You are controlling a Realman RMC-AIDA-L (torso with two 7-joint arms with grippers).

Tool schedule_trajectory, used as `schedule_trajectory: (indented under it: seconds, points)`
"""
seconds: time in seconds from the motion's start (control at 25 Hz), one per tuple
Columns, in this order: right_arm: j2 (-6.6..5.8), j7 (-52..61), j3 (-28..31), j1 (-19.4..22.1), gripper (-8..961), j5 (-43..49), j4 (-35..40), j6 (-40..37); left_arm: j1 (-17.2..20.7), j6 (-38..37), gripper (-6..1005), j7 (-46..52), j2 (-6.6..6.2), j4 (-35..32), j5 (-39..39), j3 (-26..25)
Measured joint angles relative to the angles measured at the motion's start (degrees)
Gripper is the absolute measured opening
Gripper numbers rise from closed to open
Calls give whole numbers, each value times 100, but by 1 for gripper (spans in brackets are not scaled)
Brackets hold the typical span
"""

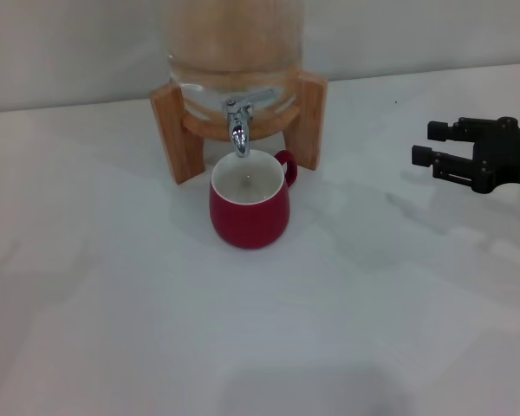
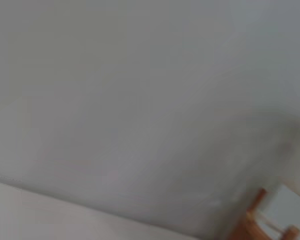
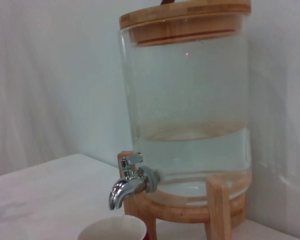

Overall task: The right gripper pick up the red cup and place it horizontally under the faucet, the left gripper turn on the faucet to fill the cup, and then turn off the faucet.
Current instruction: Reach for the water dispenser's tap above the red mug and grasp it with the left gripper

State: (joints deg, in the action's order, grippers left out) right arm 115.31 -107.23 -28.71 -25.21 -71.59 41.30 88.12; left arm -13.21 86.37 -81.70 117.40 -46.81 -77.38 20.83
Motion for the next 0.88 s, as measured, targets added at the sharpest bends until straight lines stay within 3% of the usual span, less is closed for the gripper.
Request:
schedule_trajectory:
  seconds: [0.2,0.36,0.52,0.72,0.88]
  points:
    - [-1,182,32,10,482,-10,7,-71,-155,539,875,1172,91,-1099,799,224]
    - [-6,494,29,23,482,-12,9,-232,-156,791,875,2241,139,-2394,1210,1111]
    - [-10,624,6,55,482,10,-32,-334,-234,966,875,3373,86,-3586,1677,1949]
    - [4,707,-22,71,482,16,-58,-621,-793,1587,875,4256,-4,-4843,2518,2512]
    - [13,719,-162,70,482,21,-122,-844,-1401,1984,875,4595,-38,-5325,3491,2968]
